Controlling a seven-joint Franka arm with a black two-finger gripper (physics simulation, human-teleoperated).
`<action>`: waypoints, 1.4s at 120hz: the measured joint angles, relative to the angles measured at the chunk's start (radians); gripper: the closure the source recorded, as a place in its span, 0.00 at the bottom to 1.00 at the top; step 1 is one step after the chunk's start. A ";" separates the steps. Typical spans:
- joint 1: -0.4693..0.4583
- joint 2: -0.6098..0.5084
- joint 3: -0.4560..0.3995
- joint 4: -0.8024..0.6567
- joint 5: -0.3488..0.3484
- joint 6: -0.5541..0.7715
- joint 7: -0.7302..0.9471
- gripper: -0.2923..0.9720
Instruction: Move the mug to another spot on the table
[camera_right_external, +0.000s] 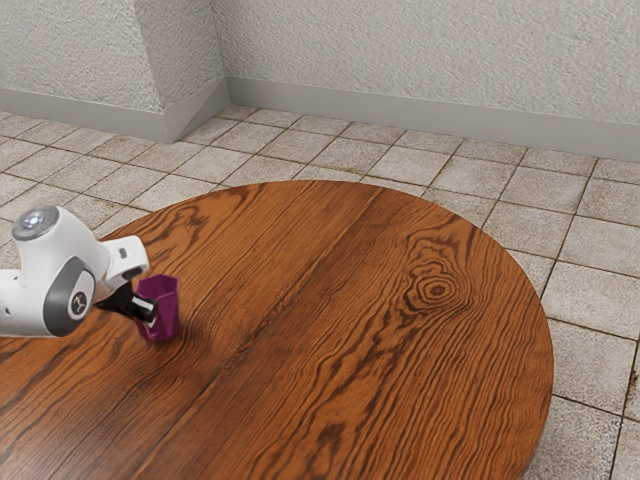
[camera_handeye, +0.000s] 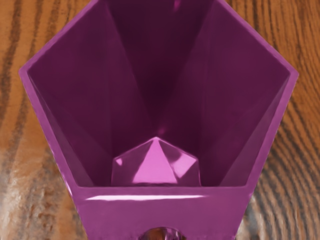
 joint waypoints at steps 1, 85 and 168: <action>0.000 0.000 0.000 0.000 -0.001 0.004 0.000 0.71; -0.234 0.031 -0.057 0.049 -0.034 0.214 -0.028 0.75; -0.244 0.234 -0.115 0.121 -0.053 0.360 -0.239 0.69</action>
